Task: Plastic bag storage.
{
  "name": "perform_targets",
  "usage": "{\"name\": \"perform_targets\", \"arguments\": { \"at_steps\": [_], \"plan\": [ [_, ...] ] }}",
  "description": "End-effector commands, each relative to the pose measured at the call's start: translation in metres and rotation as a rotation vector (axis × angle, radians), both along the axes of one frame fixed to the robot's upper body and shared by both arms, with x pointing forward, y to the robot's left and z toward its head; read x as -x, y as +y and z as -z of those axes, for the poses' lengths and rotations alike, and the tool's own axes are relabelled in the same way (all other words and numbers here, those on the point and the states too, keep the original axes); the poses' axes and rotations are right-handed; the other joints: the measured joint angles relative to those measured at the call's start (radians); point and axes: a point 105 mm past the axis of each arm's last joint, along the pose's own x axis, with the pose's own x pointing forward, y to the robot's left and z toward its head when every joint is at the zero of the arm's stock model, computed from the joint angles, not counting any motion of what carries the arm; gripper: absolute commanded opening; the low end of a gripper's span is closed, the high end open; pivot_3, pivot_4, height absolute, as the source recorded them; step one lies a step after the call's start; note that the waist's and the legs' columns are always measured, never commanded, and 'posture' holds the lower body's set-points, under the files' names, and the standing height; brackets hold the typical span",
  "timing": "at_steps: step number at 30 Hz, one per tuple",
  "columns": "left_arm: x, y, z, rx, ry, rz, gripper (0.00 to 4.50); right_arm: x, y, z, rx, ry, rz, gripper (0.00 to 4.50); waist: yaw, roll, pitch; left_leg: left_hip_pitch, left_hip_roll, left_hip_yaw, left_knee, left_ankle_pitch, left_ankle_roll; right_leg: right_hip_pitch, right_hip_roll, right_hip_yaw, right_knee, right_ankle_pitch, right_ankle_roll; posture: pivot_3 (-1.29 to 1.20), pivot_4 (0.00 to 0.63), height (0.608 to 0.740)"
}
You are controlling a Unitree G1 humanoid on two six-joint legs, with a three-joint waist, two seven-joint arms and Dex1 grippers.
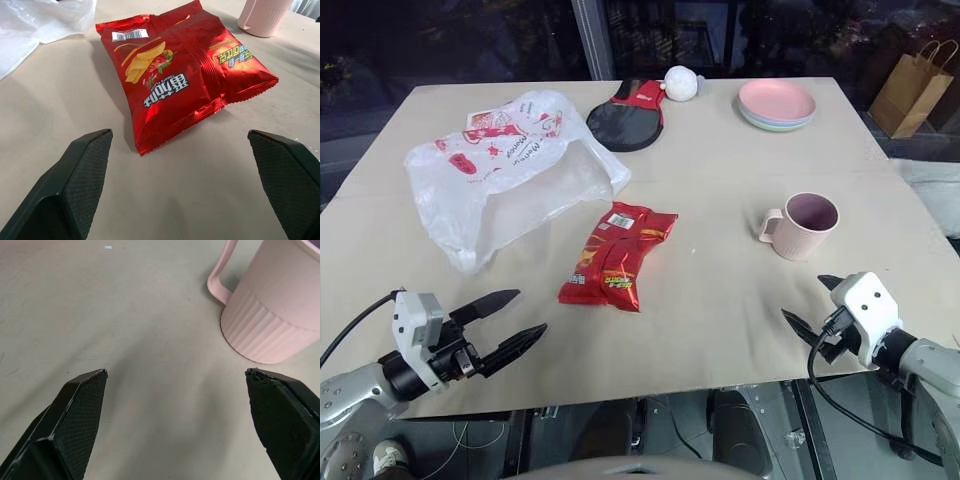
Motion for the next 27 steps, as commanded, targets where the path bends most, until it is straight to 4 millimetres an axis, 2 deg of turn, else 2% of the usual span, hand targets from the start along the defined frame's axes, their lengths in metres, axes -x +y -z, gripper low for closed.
{"name": "perform_targets", "arguments": {
  "at_steps": [1, 6, 11, 13, 16, 17, 19, 23, 25, 27],
  "plan": [
    [-0.008, -0.005, -0.013, 0.035, -0.062, -0.028, 4.5, 0.0, 0.0, -0.012, 0.007, -0.053, -0.022, 4.47, 0.001, 0.0, 0.0, 0.0, 0.0, 0.0, 0.0, 0.0, 0.0, 0.0, 0.0, 0.0, 0.0, 0.0, 0.0, 0.0, 0.15, 0.74],
    [-0.031, -0.004, -0.031, 0.164, -0.113, -0.15, 4.5, 0.001, 0.026, -0.023, -0.069, -0.099, -0.124, 4.47, 0.006, 0.0, 0.0, 0.0, 0.0, -0.002, 0.001, 0.0, 0.0, 0.001, 0.001, -0.002, 0.0, 0.0, 0.0, 0.0, 0.15, 0.74],
    [-0.052, -0.009, -0.059, 0.118, -0.249, -0.214, 4.5, 0.007, 0.06, -0.042, -0.122, -0.165, -0.264, 4.47, 0.005, 0.0, 0.0, 0.0, 0.001, -0.001, 0.001, 0.0, 0.0, 0.001, 0.002, -0.001, 0.0, 0.0, 0.0, 0.0, 0.15, 0.74],
    [-0.073, -0.008, -0.071, 0.012, -0.313, -0.288, 4.5, 0.009, 0.076, -0.05, -0.132, -0.195, -0.332, 4.47, 0.007, 0.0, 0.0, 0.001, 0.001, -0.002, 0.001, 0.0, 0.0, 0.002, 0.002, -0.001, 0.0, 0.0, 0.0, 0.0, 0.15, 0.74],
    [-0.103, 0.004, -0.087, -0.214, -0.376, -0.435, 4.5, 0.01, 0.094, -0.061, -0.152, -0.223, -0.408, 4.47, 0.01, -0.001, 0.0, 0.002, 0.0, -0.004, 0.003, 0.0, 0.0, 0.004, 0.003, -0.002, 0.001, 0.0, 0.001, 0.0, 0.15, 0.74],
    [-0.111, 0.007, -0.09, -0.341, -0.411, -0.448, 4.5, 0.01, 0.1, -0.065, -0.163, -0.229, -0.433, 4.47, 0.008, -0.001, 0.0, 0.002, 0.0, -0.004, 0.003, 0.0, 0.0, 0.004, 0.003, -0.002, 0.001, 0.001, 0.001, 0.0, 0.15, 0.74],
    [-0.125, 0.009, -0.097, -0.491, -0.476, -0.444, 4.5, 0.008, 0.105, -0.069, -0.168, -0.241, -0.452, 4.47, 0.003, 0.0, 0.0, 0.002, 0.0, -0.004, 0.002, 0.0, 0.0, 0.004, 0.004, -0.001, 0.001, 0.0, 0.001, 0.0, 0.15, 0.74],
    [-0.151, 0.022, -0.093, -0.683, -0.48, -0.488, 4.5, 0.003, 0.112, -0.073, -0.155, -0.26, -0.475, 4.47, 0.004, 0.0, 0.0, 0.002, 0.0, -0.003, 0.0, 0.0, 0.0, 0.003, 0.004, 0.0, 0.001, 0.001, 0.0, 0.0, 0.15, 0.74],
    [-0.168, 0.028, -0.083, -0.8, -0.455, -0.476, 4.5, 0.001, 0.115, -0.076, -0.157, -0.271, -0.476, 4.47, 0.004, 0.0, 0.0, 0.001, -0.001, -0.003, 0.0, 0.0, 0.0, 0.003, 0.003, 0.0, 0.0, 0.001, 0.0, 0.0, 0.15, 0.74],
    [-0.181, 0.033, -0.08, -0.841, -0.45, -0.485, 4.5, 0.0, 0.118, -0.078, -0.153, -0.283, -0.479, 4.47, 0.007, -0.001, 0.0, 0.001, -0.001, -0.003, 0.0, 0.0, 0.0, 0.003, 0.004, -0.001, 0.001, 0.001, 0.0, 0.0, 0.15, 0.74]
  ]
}}
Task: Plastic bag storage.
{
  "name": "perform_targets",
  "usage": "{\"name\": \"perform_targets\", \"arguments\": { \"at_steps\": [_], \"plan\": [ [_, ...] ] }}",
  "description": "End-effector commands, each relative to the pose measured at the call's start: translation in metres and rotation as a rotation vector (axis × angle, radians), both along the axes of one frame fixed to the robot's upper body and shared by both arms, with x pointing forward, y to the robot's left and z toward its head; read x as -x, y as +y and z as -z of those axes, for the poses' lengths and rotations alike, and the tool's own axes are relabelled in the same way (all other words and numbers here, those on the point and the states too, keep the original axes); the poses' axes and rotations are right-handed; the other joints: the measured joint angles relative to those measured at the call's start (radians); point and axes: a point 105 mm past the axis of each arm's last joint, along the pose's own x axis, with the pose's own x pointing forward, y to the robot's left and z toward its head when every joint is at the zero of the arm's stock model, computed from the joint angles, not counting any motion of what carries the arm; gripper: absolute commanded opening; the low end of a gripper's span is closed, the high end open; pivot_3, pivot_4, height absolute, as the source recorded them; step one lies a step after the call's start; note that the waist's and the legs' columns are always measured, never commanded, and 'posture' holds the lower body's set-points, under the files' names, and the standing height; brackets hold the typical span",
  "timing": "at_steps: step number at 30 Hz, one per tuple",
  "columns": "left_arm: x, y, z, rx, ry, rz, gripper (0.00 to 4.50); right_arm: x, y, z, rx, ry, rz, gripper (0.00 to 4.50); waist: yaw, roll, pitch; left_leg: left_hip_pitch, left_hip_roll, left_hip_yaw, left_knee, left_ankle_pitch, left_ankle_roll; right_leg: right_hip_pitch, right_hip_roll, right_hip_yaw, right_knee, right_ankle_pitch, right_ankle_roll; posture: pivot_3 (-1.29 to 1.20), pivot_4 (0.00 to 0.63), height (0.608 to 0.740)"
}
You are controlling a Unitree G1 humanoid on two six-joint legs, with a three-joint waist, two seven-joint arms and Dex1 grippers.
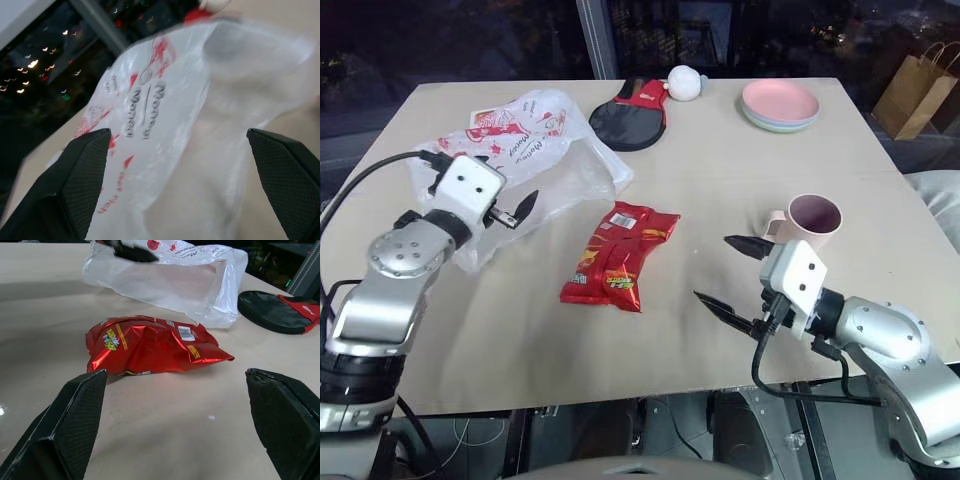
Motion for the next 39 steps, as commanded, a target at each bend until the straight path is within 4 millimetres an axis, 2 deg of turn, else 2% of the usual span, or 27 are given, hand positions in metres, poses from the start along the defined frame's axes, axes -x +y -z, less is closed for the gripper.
{"name": "perform_targets", "arguments": {
  "at_steps": [1, 7, 16, 19, 21, 27, 34, 36, 39],
  "plan": [
    [-0.021, 0.01, -0.002, -0.133, -0.009, -0.033, 4.5, 0.003, 0.008, -0.01, -0.007, -0.052, -0.011, 4.47, 0.0, -0.001, 0.0, 0.0, 0.0, 0.0, 0.0, 0.0, 0.0, 0.0, 0.0, -0.001, 0.0, 0.0, 0.0, 0.0, 0.15, 0.74],
    [-0.05, 0.014, 0.005, -0.18, 0.003, -0.045, 4.5, 0.008, 0.016, -0.021, -0.035, -0.121, -0.01, 4.47, 0.002, -0.001, 0.0, -0.002, -0.001, -0.002, 0.001, 0.0, 0.0, -0.001, 0.0, -0.001, 0.0, 0.003, 0.002, 0.0, 0.15, 0.74],
    [-0.054, 0.01, 0.005, -0.152, -0.014, -0.014, 4.5, 0.007, 0.019, -0.035, -0.089, -0.198, 0.028, 4.47, -0.001, -0.001, 0.0, -0.003, -0.001, -0.002, 0.001, 0.0, 0.0, -0.001, -0.001, -0.001, 0.001, 0.003, 0.002, 0.0, 0.15, 0.74],
    [-0.05, 0.013, 0.007, -0.136, -0.003, -0.008, 3.68, 0.006, 0.016, -0.044, -0.123, -0.225, 0.044, 4.5, -0.001, -0.001, 0.0, -0.003, -0.001, -0.002, 0.001, 0.0, 0.0, -0.001, -0.001, -0.001, 0.001, 0.003, 0.002, 0.0, 0.15, 0.74],
    [-0.048, 0.015, 0.005, -0.105, -0.01, -0.008, 2.66, 0.007, 0.017, -0.049, -0.15, -0.238, 0.034, 4.5, -0.001, -0.001, 0.0, -0.003, -0.001, -0.002, 0.002, 0.0, 0.0, -0.001, -0.001, -0.001, 0.001, 0.003, 0.002, 0.0, 0.15, 0.74],
    [-0.043, 0.01, -0.009, 0.014, -0.029, 0.016, 0.06, 0.006, 0.023, -0.05, -0.191, -0.212, 0.009, 4.5, -0.002, -0.001, 0.0, -0.002, -0.001, -0.002, 0.002, 0.0, 0.0, -0.001, -0.001, -0.001, 0.002, 0.004, 0.002, 0.0, 0.15, 0.74],
    [-0.033, -0.002, -0.027, 0.141, -0.022, 0.039, 0.02, 0.001, 0.036, -0.044, -0.281, -0.099, -0.038, 4.5, -0.003, -0.001, 0.0, -0.002, -0.001, -0.002, 0.003, 0.0, 0.0, -0.001, -0.001, -0.001, 0.005, 0.003, 0.002, 0.0, 0.15, 0.74],
    [-0.031, -0.006, -0.031, 0.142, -0.023, 0.044, 0.02, -0.002, 0.04, -0.037, -0.318, 0.008, -0.053, 4.5, -0.003, -0.001, 0.0, -0.001, -0.001, -0.002, 0.003, 0.0, 0.0, -0.001, -0.001, 0.0, 0.007, 0.003, 0.002, 0.0, 0.15, 0.74],
    [-0.029, -0.011, -0.036, 0.163, -0.019, 0.05, 0.02, -0.012, 0.045, -0.007, -0.327, 0.281, -0.043, 4.5, -0.004, -0.001, 0.0, 0.0, -0.001, -0.002, 0.004, 0.0, 0.0, -0.001, -0.001, 0.0, 0.009, 0.003, 0.002, 0.0, 0.15, 0.74]
  ]
}}
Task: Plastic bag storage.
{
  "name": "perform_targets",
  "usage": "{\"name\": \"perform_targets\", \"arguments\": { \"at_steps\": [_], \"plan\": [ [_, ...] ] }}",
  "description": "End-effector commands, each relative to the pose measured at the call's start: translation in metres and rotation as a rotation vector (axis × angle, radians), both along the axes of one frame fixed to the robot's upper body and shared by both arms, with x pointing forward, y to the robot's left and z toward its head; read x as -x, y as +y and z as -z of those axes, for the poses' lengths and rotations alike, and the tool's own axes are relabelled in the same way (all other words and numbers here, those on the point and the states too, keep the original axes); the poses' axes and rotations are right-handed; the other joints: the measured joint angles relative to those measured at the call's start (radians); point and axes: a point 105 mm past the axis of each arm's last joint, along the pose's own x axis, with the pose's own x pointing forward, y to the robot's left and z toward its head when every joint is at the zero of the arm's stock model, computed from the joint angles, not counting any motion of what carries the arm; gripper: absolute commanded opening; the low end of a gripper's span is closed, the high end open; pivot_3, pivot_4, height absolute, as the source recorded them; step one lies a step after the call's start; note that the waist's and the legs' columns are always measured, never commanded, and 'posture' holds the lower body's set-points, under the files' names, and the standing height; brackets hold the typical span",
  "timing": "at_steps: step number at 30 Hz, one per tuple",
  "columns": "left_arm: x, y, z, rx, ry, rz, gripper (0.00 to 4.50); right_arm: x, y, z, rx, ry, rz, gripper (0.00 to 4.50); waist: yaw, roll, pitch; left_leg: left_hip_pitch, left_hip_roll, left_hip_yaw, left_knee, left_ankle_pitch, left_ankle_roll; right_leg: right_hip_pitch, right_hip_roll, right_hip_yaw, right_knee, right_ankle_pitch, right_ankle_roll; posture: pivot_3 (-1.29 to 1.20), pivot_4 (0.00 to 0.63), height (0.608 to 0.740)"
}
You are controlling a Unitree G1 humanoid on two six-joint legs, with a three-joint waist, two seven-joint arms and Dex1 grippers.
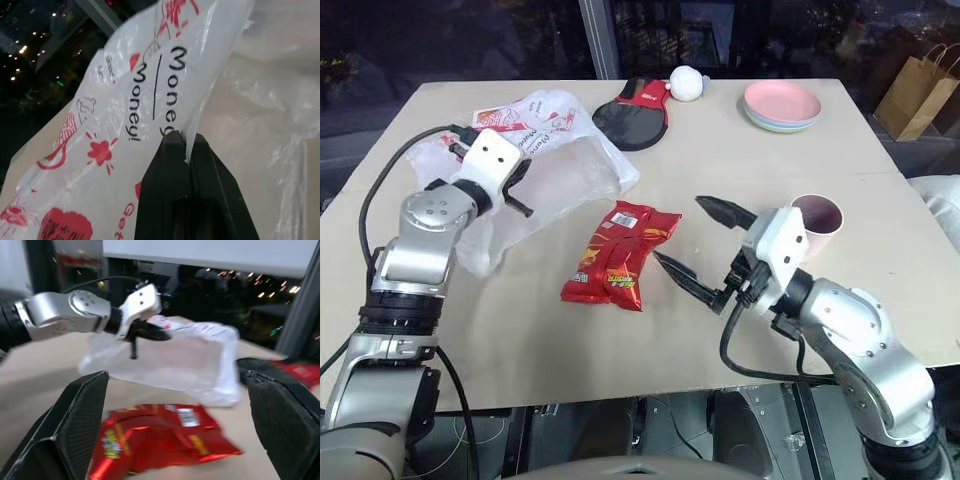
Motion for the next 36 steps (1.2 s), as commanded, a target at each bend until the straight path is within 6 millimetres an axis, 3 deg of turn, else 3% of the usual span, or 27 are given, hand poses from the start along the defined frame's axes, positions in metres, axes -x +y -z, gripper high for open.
{"name": "perform_targets", "arguments": {
  "at_steps": [1, 5, 12, 15, 22, 28, 29, 30, 31, 32, 34, 36],
  "plan": [
    [0.005, -0.004, -0.02, 0.019, -0.042, 0.008, 0.02, -0.005, 0.006, 0.032, -0.007, 0.308, -0.052, 4.5, 0.0, 0.0, 0.0, 0.0, 0.0, 0.0, 0.0, 0.0, 0.0, 0.0, 0.0, 0.0, 0.001, 0.0, 0.0, 0.0, 0.15, 0.74],
    [0.009, -0.007, -0.023, 0.023, -0.026, 0.018, 0.02, -0.024, 0.007, 0.061, 0.018, 0.554, 0.009, 4.5, 0.0, 0.0, 0.0, 0.001, 0.0, 0.0, 0.0, 0.0, 0.0, 0.0, 0.0, 0.0, 0.002, 0.0, 0.0, 0.0, 0.15, 0.74],
    [0.014, -0.014, -0.025, 0.03, 0.0, 0.043, 0.02, -0.06, 0.033, 0.048, -0.146, 0.735, 0.01, 4.5, -0.006, 0.0, 0.0, 0.001, 0.0, 0.0, 0.0, 0.0, 0.0, -0.002, 0.001, 0.002, 0.005, 0.0, 0.0, 0.0, 0.15, 0.74],
    [0.016, -0.019, -0.024, 0.034, 0.006, 0.049, 0.02, -0.084, 0.049, 0.044, -0.216, 0.811, 0.052, 4.5, -0.009, 0.001, 0.0, 0.001, 0.0, 0.0, 0.0, 0.0, 0.0, -0.002, 0.001, 0.002, 0.005, 0.0, 0.0, 0.0, 0.15, 0.74],
    [0.02, -0.025, -0.022, 0.054, 0.008, 0.055, 0.02, -0.117, 0.069, 0.069, -0.182, 0.908, 0.122, 4.5, -0.015, 0.001, 0.0, 0.0, -0.001, 0.001, 0.0, 0.0, 0.0, -0.003, 0.001, 0.002, 0.004, 0.0, 0.0, 0.0, 0.15, 0.74],
    [0.023, -0.021, -0.025, 0.079, -0.001, 0.048, 0.0, -0.122, 0.068, 0.068, -0.153, 0.875, 0.111, 1.98, -0.028, 0.001, 0.001, 0.0, 0.0, 0.0, -0.001, 0.0, 0.0, -0.004, 0.001, 0.002, 0.005, 0.0, 0.0, 0.0, 0.15, 0.74],
    [0.024, -0.021, -0.025, 0.069, -0.001, 0.048, 0.0, -0.123, 0.065, 0.068, -0.134, 0.858, 0.123, 1.27, -0.028, 0.001, 0.001, 0.0, 0.0, 0.0, -0.002, 0.0, 0.0, -0.004, 0.001, 0.002, 0.005, 0.0, 0.0, 0.0, 0.15, 0.74],
    [0.024, -0.019, -0.025, 0.072, -0.002, 0.043, 0.0, -0.122, 0.058, 0.06, -0.144, 0.831, 0.121, 1.07, -0.029, 0.001, 0.001, 0.0, 0.0, 0.0, -0.002, 0.0, 0.0, -0.004, 0.001, 0.002, 0.005, 0.0, 0.0, 0.0, 0.15, 0.74],
    [0.023, -0.017, -0.025, 0.073, -0.002, 0.039, 0.0, -0.12, 0.048, 0.049, -0.154, 0.781, 0.12, 0.42, -0.028, 0.002, 0.001, 0.0, 0.0, 0.0, -0.002, 0.0, 0.0, -0.004, 0.001, 0.002, 0.005, 0.0, 0.0, 0.0, 0.15, 0.74],
    [0.023, -0.016, -0.024, 0.075, -0.002, 0.037, 0.0, -0.114, 0.041, 0.039, -0.173, 0.754, 0.105, 0.07, -0.027, 0.002, 0.001, 0.0, 0.0, 0.0, -0.002, 0.0, 0.0, -0.004, 0.001, 0.002, 0.005, 0.0, 0.0, 0.0, 0.15, 0.74],
    [0.024, -0.015, -0.022, 0.078, -0.001, 0.036, 0.0, -0.102, 0.032, 0.03, -0.182, 0.716, 0.077, 0.07, -0.024, 0.002, 0.001, -0.001, -0.001, 0.0, -0.002, 0.0, 0.0, -0.005, 0.0, 0.001, 0.005, 0.0, 0.0, 0.0, 0.15, 0.74],
    [0.024, -0.016, -0.02, 0.078, 0.001, 0.039, 0.0, -0.09, 0.034, 0.028, -0.19, 0.719, 0.029, 0.68, -0.025, 0.002, 0.001, -0.002, -0.001, -0.001, -0.002, 0.0, 0.0, -0.004, 0.0, 0.001, 0.004, 0.0, 0.0, 0.0, 0.15, 0.74]
  ]
}}
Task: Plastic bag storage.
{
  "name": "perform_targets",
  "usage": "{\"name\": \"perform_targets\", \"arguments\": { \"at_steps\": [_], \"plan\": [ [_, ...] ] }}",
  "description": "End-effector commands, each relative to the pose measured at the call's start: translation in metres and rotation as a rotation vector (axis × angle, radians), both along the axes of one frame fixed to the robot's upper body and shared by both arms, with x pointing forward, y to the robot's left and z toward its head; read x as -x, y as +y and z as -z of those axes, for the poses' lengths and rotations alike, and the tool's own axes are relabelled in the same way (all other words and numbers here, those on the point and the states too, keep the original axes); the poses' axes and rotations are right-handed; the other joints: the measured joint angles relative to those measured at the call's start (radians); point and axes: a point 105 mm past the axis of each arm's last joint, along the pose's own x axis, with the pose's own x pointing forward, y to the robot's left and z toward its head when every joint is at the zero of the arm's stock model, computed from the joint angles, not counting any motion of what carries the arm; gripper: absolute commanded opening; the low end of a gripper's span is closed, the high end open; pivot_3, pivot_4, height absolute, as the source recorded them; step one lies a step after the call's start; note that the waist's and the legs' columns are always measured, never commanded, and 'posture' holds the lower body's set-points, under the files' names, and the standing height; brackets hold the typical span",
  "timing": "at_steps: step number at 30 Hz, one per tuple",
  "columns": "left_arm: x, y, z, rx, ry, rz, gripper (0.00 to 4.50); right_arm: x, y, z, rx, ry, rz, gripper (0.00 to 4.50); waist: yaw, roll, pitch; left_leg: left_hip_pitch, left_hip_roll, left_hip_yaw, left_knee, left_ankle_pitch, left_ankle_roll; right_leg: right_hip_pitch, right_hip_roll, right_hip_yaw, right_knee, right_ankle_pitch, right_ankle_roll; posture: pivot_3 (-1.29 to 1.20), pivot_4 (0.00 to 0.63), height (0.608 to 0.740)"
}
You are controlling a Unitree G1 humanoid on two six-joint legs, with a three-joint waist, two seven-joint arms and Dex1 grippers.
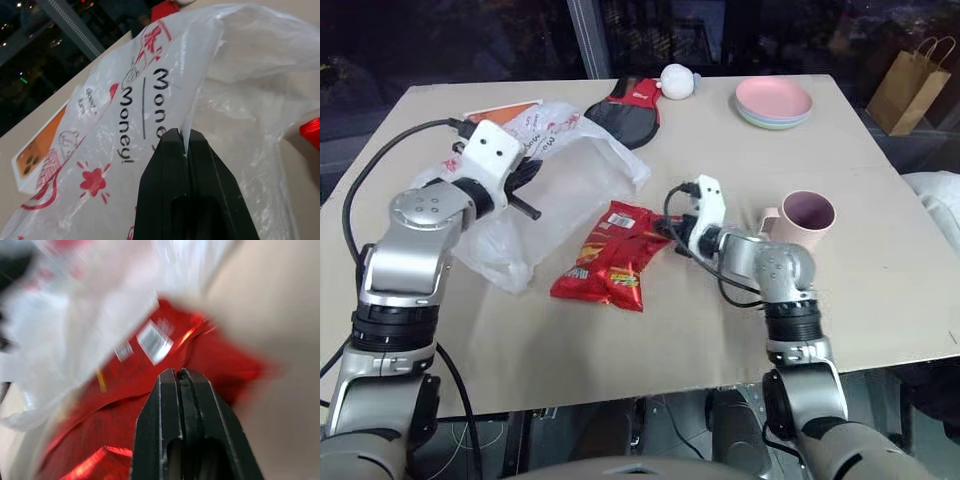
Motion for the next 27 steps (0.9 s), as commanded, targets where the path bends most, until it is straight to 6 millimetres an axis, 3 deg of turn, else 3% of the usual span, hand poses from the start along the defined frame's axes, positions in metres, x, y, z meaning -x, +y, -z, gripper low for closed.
{"name": "perform_targets", "arguments": {
  "at_steps": [1, 3, 9, 13, 21, 27],
  "plan": [
    [0.003, 0.0, -0.013, -0.01, -0.061, 0.008, 0.0, 0.024, 0.005, -0.017, -0.064, -0.054, -0.091, 0.73, -0.002, 0.0, 0.0, 0.0, 0.0, 0.0, 0.0, 0.0, 0.0, 0.0, 0.0, 0.0, 0.0, 0.0, 0.0, 0.0, 0.15, 0.74],
    [0.002, -0.001, -0.013, -0.009, -0.061, 0.012, 0.0, 0.027, 0.005, -0.016, -0.059, -0.05, -0.085, 1.69, -0.006, 0.0, 0.0, 0.001, 0.0, 0.0, 0.0, 0.0, 0.0, 0.0, 0.0, 0.0, 0.001, 0.0, 0.0, 0.0, 0.15, 0.74],
    [0.001, -0.003, -0.015, -0.006, -0.066, 0.025, 0.0, 0.009, 0.006, 0.004, -0.013, 0.018, 0.031, 4.4, -0.004, 0.0, 0.0, 0.002, 0.0, 0.001, 0.0, 0.0, 0.0, 0.0, 0.001, 0.001, 0.002, 0.0, 0.0, 0.0, 0.15, 0.74],
    [0.002, -0.002, -0.016, -0.009, -0.067, 0.025, 0.0, -0.008, 0.009, 0.024, -0.008, 0.096, 0.075, 4.4, -0.004, 0.0, 0.0, 0.002, 0.0, 0.001, 0.0, 0.0, 0.0, 0.0, 0.001, 0.001, 0.001, 0.0, 0.0, 0.0, 0.15, 0.74],
    [0.005, -0.002, -0.015, -0.006, -0.064, 0.028, 0.0, -0.004, 0.035, 0.032, -0.055, 0.155, -0.038, 4.4, -0.006, 0.0, 0.0, 0.002, 0.0, 0.001, -0.001, 0.0, 0.0, 0.0, 0.001, 0.001, 0.001, 0.0, 0.0, 0.0, 0.15, 0.74],
    [0.01, -0.014, -0.02, 0.073, -0.028, 0.114, 0.0, 0.0, 0.045, 0.024, -0.101, 0.134, -0.103, 1.77, -0.005, 0.0, 0.0, 0.001, 0.0, 0.001, -0.001, 0.0, 0.0, 0.0, 0.001, 0.001, 0.001, 0.0, 0.0, 0.0, 0.15, 0.74]
  ]
}}
